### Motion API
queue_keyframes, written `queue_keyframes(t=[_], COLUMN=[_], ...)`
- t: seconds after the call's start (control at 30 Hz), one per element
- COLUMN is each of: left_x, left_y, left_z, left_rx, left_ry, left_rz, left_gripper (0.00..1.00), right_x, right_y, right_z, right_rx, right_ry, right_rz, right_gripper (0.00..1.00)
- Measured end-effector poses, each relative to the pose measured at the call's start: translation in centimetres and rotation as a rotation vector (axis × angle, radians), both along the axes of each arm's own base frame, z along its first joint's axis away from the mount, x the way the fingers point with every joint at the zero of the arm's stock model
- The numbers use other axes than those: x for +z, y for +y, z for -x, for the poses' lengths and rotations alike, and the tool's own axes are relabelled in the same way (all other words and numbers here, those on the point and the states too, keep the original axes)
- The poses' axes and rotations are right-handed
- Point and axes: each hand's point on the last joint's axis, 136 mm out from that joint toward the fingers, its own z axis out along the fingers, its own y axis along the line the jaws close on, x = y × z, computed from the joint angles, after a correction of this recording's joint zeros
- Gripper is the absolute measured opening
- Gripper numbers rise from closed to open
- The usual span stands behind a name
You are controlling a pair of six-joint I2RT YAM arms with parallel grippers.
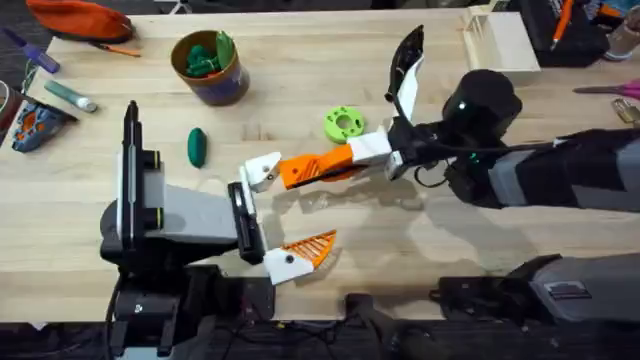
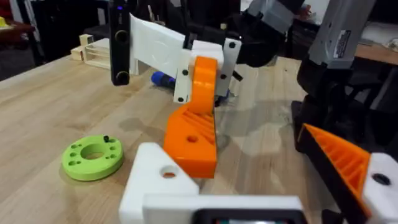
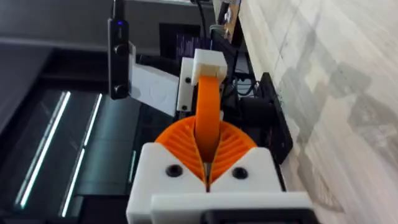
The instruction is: Pick up the gripper from the table and insert it into the empty holder that is missing its gripper. Then pick up a screw, insert it into the mounting hole, and use the screwdriver to tighten it. Finally, clean up the table by picking up the vegetable and placing it into the bucket.
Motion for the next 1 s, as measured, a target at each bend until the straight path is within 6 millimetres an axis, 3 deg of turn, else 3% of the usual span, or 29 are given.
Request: queue_keyframes(t=[1.0], left_x=[0.0], left_y=[0.0], left_z=[0.0], left_rx=[0.000], left_ry=[0.003], left_rz=[0.001], left_gripper=[0.985], right_x=[-0.1], right_y=[0.5], right_z=[1.0], right_rx=[0.016], right_ry=[0.031], right_rz=[0.000], right_gripper=[0.008])
